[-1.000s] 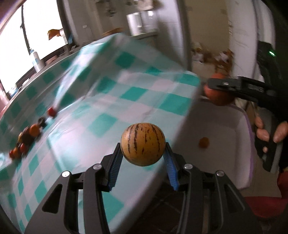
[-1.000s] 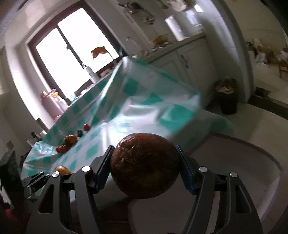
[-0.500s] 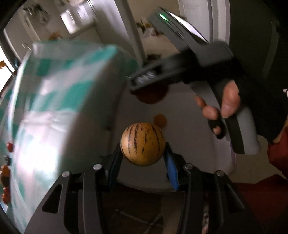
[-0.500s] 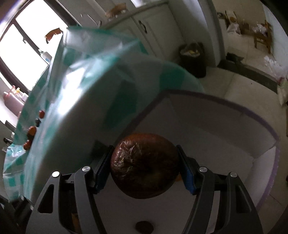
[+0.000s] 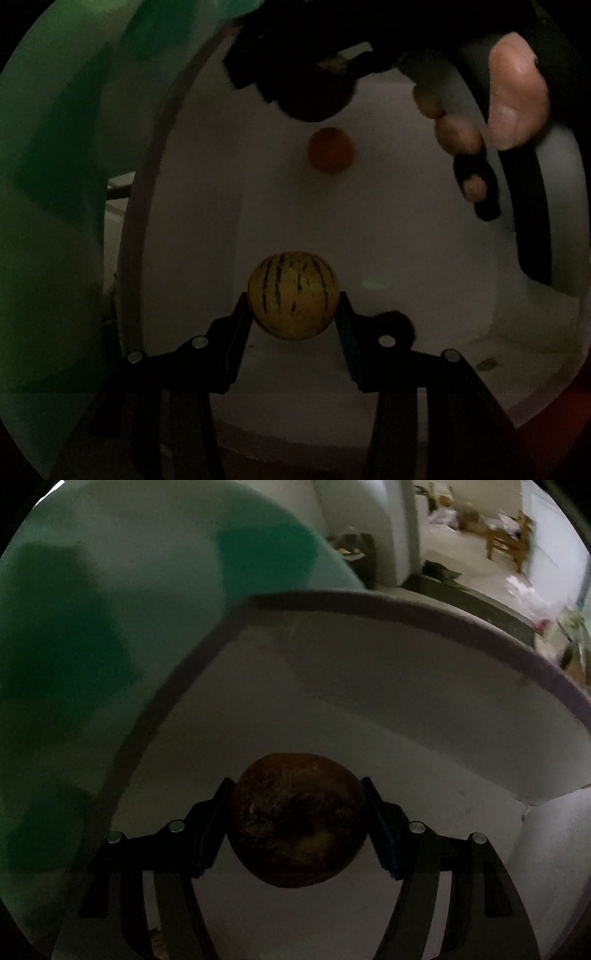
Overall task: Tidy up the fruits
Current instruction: 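Open both tools to drop the melon and apple into the bin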
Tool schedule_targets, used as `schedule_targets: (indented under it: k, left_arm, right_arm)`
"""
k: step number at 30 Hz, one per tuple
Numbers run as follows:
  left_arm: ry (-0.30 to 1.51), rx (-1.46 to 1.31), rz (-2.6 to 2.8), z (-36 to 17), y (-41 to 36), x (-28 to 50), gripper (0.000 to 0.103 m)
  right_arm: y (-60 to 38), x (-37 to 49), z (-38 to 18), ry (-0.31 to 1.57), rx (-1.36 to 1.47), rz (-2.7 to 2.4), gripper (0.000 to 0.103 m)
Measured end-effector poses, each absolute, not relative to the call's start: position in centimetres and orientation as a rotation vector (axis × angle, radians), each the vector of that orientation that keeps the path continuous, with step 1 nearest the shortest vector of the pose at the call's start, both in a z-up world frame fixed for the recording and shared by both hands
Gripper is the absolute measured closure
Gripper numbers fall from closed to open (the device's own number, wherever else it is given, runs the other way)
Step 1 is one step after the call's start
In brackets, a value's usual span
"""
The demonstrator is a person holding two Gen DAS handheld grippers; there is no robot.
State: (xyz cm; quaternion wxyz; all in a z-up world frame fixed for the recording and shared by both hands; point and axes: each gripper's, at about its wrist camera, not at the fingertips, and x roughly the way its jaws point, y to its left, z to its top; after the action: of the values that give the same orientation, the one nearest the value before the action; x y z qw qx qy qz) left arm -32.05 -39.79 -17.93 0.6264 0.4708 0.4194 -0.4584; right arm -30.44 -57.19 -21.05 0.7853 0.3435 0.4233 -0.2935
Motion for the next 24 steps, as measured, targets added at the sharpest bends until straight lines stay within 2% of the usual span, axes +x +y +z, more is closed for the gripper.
schedule_targets:
  k: [7, 9, 11, 13, 14, 16, 24]
  left_arm:
    - [0.976, 1.039, -1.046, -18.4, -39.9, -30.6, 0.056]
    - [0.944, 1.031, -1.061, -18.2, -39.6, -30.7, 0.049]
    - [0.863, 1.024, -1.079, -17.4, -39.5, -30.6, 0.029]
    - [0.791, 1.018, -1.095, -16.4, -39.4, -30.9, 0.021]
    - [0.751, 1.013, -1.108, -15.8, -39.3, -31.0, 0.019]
    - [0.712, 0.995, -1.136, -14.7, -38.9, -31.4, 0.017]
    - [0.472, 0.685, -1.241, -4.6, -33.2, -32.3, 0.008]
  right_arm:
    - [-57.7, -30.9, -21.9, 0.923, 0.767, -0.683, 0.036]
    - [-58.0, -31.1, -22.2, 0.935, 0.787, -0.700, 0.036]
    - [-58.5, -31.3, -22.6, 0.951, 0.826, -0.712, 0.035]
    - [-58.8, -31.9, -22.6, 0.943, 0.859, -0.727, 0.034]
    - [-58.9, -32.1, -22.4, 0.928, 0.862, -0.736, 0.022]
    - [-58.9, -32.5, -21.1, 0.876, 0.825, -0.769, 0.014]
    - [-56.6, -34.1, -13.9, 0.755, 0.716, -0.771, 0.014]
